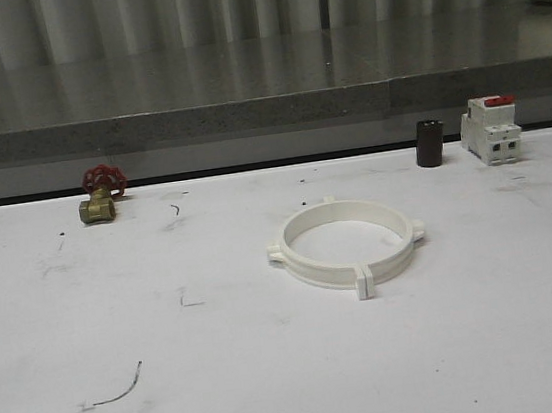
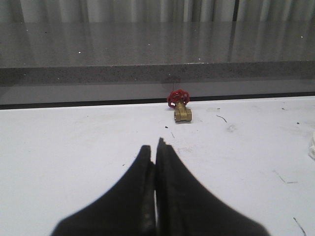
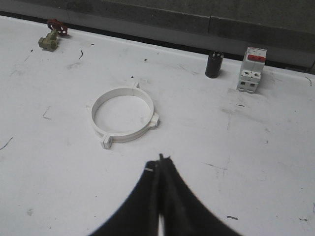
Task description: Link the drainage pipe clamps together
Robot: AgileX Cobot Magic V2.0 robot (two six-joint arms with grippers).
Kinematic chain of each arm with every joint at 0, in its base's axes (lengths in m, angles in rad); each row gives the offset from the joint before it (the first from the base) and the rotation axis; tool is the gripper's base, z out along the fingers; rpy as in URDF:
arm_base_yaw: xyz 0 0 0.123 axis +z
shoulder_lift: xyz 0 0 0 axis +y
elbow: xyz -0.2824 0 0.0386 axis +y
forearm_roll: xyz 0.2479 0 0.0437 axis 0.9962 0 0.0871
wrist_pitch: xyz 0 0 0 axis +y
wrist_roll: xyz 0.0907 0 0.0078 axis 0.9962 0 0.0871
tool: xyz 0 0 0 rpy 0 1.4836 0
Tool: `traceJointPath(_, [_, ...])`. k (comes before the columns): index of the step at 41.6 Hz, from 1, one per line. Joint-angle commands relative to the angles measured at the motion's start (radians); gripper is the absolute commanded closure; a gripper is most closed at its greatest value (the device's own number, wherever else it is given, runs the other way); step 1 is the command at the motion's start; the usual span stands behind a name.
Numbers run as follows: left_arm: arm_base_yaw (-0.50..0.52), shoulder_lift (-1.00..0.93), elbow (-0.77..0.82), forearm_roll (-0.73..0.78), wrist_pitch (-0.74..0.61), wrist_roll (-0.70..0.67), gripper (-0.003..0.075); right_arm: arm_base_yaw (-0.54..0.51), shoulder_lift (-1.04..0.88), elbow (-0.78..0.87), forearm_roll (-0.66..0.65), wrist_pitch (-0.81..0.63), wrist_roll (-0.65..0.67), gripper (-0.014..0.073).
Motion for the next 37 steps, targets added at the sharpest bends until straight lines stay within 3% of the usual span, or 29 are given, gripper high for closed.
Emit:
traceJointPath(1, [0.009,-0.012,0.005,-0.012,-0.141,-0.019,0.0741,-0.005,0.004,-0.025,0.000,-0.069,-0.005,0.0662])
traceJointPath(37, [0.044,-0.012,0.023,-0.071,-0.183,0.074,0.0741,-0.005,0.004,-0.025,0.000,-0.068,-0.005,0.0662])
